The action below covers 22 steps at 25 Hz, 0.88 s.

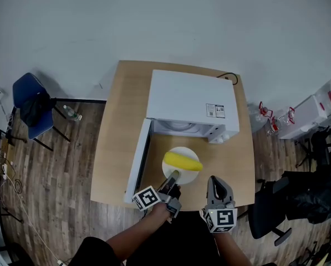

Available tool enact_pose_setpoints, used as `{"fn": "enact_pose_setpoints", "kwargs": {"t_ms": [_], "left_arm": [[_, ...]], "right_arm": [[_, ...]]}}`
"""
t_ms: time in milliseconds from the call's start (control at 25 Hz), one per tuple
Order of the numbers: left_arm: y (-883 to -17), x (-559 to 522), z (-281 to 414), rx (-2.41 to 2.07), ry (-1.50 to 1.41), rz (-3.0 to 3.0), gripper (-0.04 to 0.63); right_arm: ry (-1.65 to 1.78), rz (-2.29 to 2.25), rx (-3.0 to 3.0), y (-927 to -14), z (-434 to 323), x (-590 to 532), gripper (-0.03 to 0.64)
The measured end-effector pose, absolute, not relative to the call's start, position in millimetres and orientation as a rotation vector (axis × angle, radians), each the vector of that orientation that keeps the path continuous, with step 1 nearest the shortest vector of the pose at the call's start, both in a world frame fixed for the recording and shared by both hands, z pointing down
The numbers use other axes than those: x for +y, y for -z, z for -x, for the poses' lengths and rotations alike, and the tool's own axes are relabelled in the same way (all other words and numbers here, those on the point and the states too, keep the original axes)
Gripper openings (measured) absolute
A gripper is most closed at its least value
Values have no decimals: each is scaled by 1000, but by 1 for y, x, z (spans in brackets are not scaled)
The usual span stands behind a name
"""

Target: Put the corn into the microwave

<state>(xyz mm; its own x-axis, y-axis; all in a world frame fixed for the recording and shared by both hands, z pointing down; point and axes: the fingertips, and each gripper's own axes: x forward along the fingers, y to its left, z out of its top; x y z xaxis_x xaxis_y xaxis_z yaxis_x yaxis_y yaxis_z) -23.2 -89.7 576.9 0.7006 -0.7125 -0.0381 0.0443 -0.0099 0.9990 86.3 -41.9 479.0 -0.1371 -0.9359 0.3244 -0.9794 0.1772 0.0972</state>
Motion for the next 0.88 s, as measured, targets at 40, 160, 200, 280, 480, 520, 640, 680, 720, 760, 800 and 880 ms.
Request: {"fn": "enact_pose_setpoints", "kwargs": {"t_ms": [40,160,200,280,480,520,640,680,720,760,800,880], "left_arm": [[-580,-94,21,-594,648,-1473,31],[-591,-111,16,-633,643,-1471,31],[-594,-116,14,-650,647,-1466,31],[-602,-126,11,-675,660,-1436,31],[-619,-162,0,-685,724,-1395,31],[-622,-169,-2,-686,737,-1389,31],[-634,-184,-2,-717,733,-1380,31],[-635,-190,-3,-714,750,-1375,31],[-637,-195,-3,-709,768,-1371,31],[-640,-199,-2,-708,776,-1370,31],[-644,-203,-1,-711,776,-1372,31],[-650,-209,0,-716,765,-1378,31]], "right_arm": [[-194,-1809,-2168,-479,-86,-47,60],[-174,-1786,-2207,-480,-91,-66,60],[-176,-1779,-2212,-482,-94,-73,60],[-199,-1768,-2221,-485,-100,-87,60],[-214,-1717,-2241,-492,-115,-123,60],[-217,-1710,-2244,-495,-119,-129,60],[-243,-1693,-2252,-505,-129,-146,60],[-248,-1686,-2258,-508,-130,-152,60],[-255,-1678,-2263,-512,-130,-157,60],[-265,-1666,-2265,-516,-130,-162,60],[-278,-1653,-2266,-521,-129,-167,60],[-293,-1629,-2271,-528,-126,-175,60]]}}
